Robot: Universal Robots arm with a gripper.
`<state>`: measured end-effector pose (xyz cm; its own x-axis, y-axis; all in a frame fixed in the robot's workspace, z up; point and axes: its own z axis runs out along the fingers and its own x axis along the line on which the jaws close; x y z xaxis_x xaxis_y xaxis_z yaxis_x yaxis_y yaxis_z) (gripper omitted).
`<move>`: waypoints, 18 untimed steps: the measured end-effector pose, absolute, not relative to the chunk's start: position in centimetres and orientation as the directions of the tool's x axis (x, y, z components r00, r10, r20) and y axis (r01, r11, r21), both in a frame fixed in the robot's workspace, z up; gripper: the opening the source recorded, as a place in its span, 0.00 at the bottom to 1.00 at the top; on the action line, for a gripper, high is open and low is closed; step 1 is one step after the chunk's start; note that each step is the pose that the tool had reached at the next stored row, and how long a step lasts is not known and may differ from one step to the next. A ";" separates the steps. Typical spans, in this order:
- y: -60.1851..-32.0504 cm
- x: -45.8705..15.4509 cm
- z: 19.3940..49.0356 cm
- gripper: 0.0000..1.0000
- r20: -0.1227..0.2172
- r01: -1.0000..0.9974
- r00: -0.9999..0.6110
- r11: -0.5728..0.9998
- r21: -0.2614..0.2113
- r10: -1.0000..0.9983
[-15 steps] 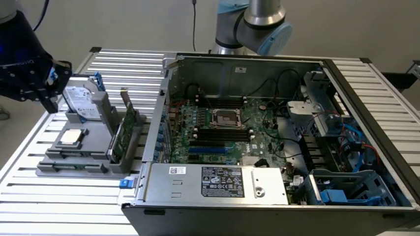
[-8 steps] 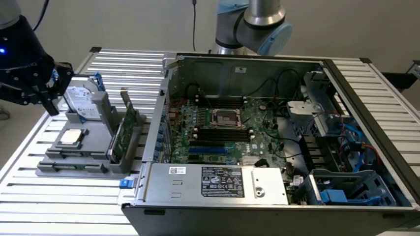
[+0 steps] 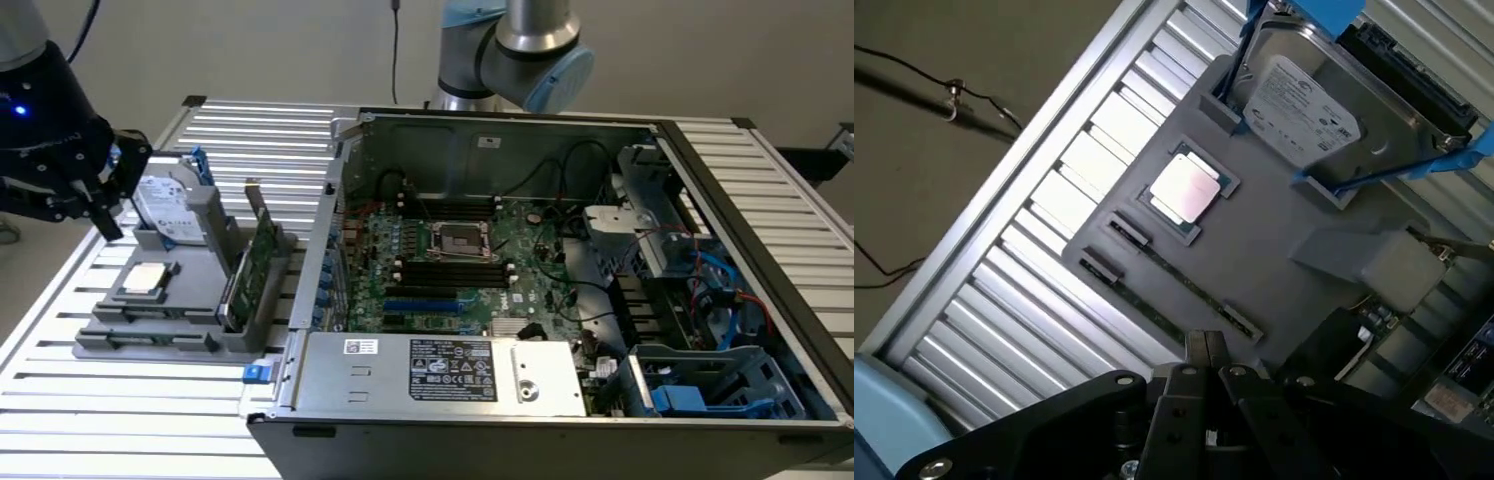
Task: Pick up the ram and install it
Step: 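Pick up the ram and move it above insertion slot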
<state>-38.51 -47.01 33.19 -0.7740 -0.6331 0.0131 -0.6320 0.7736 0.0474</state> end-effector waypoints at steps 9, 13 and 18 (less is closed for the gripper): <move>-47.0 -38.5 32.4 0.11 0.013 -0.750 -0.660 0.660 0.047 -0.751; -47.0 -38.5 32.1 0.11 0.013 -0.796 -0.604 0.603 0.047 -0.797; -47.0 -38.5 31.7 0.11 0.013 -0.848 -0.528 0.528 0.047 -0.849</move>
<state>-38.51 -47.01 31.68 -0.5281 -0.8491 0.0128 -0.8479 0.5281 0.0474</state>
